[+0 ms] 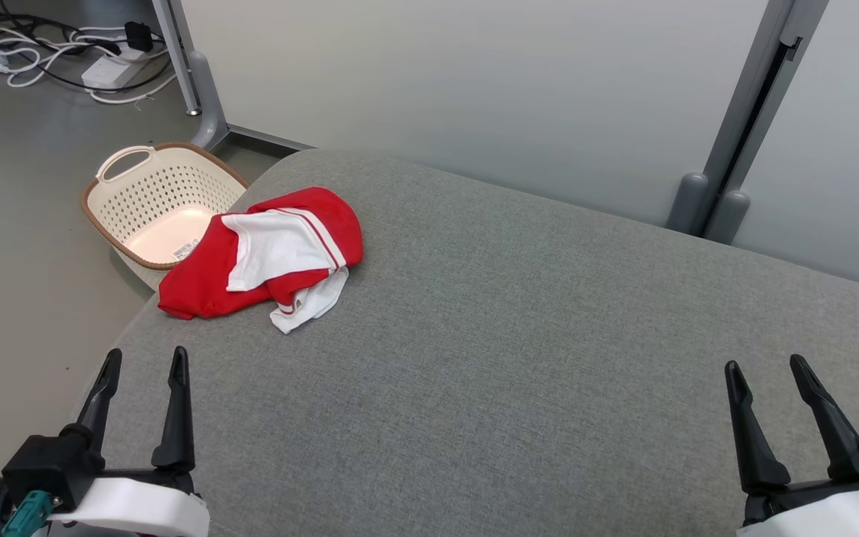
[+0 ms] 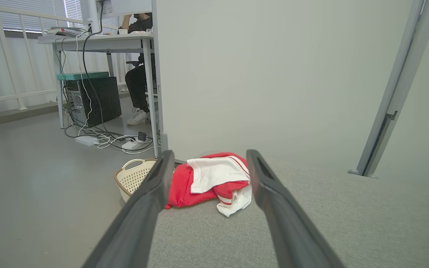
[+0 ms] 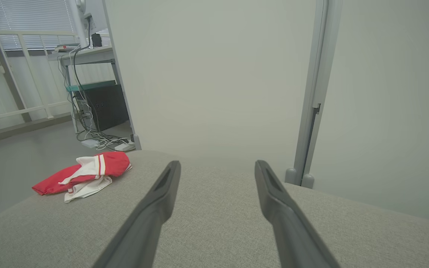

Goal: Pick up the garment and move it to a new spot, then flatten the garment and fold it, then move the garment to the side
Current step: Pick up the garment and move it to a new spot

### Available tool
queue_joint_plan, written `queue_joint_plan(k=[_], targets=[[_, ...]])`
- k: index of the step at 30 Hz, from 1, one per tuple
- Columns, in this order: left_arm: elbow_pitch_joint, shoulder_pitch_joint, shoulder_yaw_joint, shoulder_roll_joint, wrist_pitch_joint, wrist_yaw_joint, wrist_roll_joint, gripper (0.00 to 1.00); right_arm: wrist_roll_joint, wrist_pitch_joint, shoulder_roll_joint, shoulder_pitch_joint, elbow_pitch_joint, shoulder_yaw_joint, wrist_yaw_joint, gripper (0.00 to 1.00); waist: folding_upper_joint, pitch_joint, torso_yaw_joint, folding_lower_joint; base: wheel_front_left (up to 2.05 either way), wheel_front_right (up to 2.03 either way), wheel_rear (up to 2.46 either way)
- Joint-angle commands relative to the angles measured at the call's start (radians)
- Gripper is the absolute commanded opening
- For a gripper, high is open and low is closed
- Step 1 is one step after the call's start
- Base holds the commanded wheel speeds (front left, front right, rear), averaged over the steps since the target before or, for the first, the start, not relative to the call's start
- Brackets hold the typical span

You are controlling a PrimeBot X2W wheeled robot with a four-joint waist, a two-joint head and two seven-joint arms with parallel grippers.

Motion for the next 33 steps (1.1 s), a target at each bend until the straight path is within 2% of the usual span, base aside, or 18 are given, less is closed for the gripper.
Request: queue_joint_plan(k=[1, 7, 12, 16, 21, 26, 31, 32, 33], targets=[[0.001, -0.013, 0.004, 0.006, -0.006, 0.001, 0.003, 1.0, 0.005, 0.002, -0.004, -0.008, -0.001, -0.002, 0.0, 1.0, 0.0, 0.006, -0.001, 0.0, 0.0, 0.0, 0.0], [0.034, -0.057, 0.004, -0.009, -0.025, -0.013, -0.018, 1.0, -0.002, 0.016, -0.017, -0.037, -0.025, 0.004, 0.0, 1.0, 0.0, 0.063, -0.032, 0.0, 0.0, 0.0, 0.0], [0.154, -0.189, 0.013, -0.037, -0.051, -0.055, -0.057, 1.0, -0.024, 0.05, -0.034, -0.095, -0.079, 0.009, 0.0, 1.0, 0.0, 0.189, -0.092, 0.0, 0.0, 0.0, 0.0], [0.355, -0.35, 0.034, -0.07, -0.067, -0.123, -0.123, 1.0, -0.043, 0.077, -0.047, -0.146, -0.126, 0.013, 0.0, 1.0, 0.0, 0.312, -0.144, 0.0, 0.0, 0.0, 0.0], [0.676, -0.575, 0.035, -0.088, -0.073, -0.205, -0.165, 1.0, -0.053, 0.088, -0.054, -0.198, -0.154, 0.007, 0.0, 1.0, 0.0, 0.43, -0.182, 0.0, 0.0, 0.0, 0.0], [0.96, -0.728, 0.02, -0.082, -0.04, -0.239, -0.177, 1.0, -0.05, 0.072, -0.056, -0.242, -0.148, 0.016, 0.0, 1.0, 0.0, 0.492, -0.214, 0.0, 0.0, 0.0, 0.0], [1.157, -0.805, 0.022, -0.075, -0.007, -0.253, -0.202, 1.0, -0.057, 0.059, -0.047, -0.263, -0.133, 0.018, 0.0, 1.0, 0.0, 0.514, -0.226, 0.0, 0.0, 0.0, 0.0], [1.181, -0.813, 0.024, -0.074, -0.014, -0.254, -0.205, 0.89, -0.058, 0.057, -0.045, -0.266, -0.129, 0.017, 0.0, 1.0, 0.0, 0.514, -0.226, 0.0, 0.0, 0.0, 0.0], [1.198, -0.82, 0.024, -0.069, -0.027, -0.253, -0.202, 0.33, -0.057, 0.054, -0.042, -0.269, -0.127, 0.018, 0.0, 1.0, 0.0, 0.514, -0.227, 0.0, 0.0, 0.0, 0.0]])
